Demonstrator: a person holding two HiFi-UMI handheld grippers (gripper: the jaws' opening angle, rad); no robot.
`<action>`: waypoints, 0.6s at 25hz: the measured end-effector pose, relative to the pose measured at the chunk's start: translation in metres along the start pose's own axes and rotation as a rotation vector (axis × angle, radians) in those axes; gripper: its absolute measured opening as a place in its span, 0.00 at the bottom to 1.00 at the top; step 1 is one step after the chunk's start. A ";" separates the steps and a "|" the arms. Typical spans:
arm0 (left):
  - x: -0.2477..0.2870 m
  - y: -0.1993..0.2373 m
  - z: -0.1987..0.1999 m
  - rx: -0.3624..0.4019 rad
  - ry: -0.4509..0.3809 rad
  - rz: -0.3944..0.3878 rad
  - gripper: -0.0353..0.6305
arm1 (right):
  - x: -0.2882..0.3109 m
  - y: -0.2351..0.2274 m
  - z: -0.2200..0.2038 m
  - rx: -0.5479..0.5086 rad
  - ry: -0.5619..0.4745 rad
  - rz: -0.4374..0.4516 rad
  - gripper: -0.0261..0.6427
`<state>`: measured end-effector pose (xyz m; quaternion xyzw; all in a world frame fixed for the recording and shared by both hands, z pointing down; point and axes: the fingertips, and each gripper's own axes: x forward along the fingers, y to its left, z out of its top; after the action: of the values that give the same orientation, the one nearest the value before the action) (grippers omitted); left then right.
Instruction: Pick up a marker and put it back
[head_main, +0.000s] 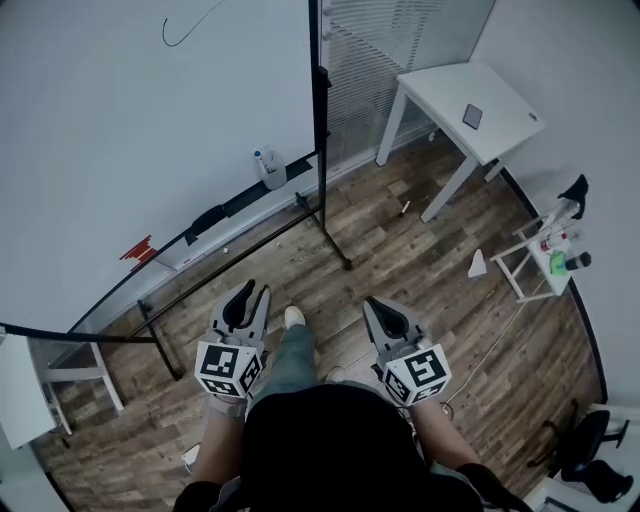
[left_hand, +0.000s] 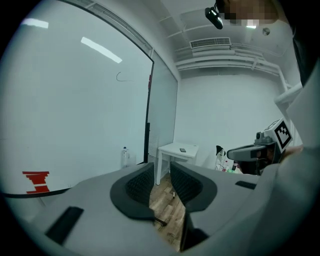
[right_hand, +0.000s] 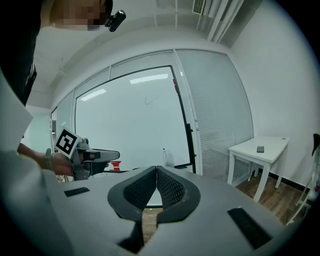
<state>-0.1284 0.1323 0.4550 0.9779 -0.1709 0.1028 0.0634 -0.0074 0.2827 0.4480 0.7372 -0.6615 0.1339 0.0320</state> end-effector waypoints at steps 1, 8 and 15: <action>0.014 0.009 0.000 -0.001 0.004 0.003 0.21 | 0.011 -0.009 0.001 0.004 0.004 -0.010 0.08; 0.112 0.086 0.008 -0.030 0.032 0.028 0.21 | 0.102 -0.066 0.027 0.018 0.039 -0.069 0.08; 0.188 0.142 0.010 0.008 0.070 0.011 0.21 | 0.184 -0.095 0.053 0.011 0.065 -0.096 0.08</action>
<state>-0.0024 -0.0621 0.4998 0.9729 -0.1735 0.1381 0.0650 0.1109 0.1047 0.4540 0.7636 -0.6231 0.1599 0.0559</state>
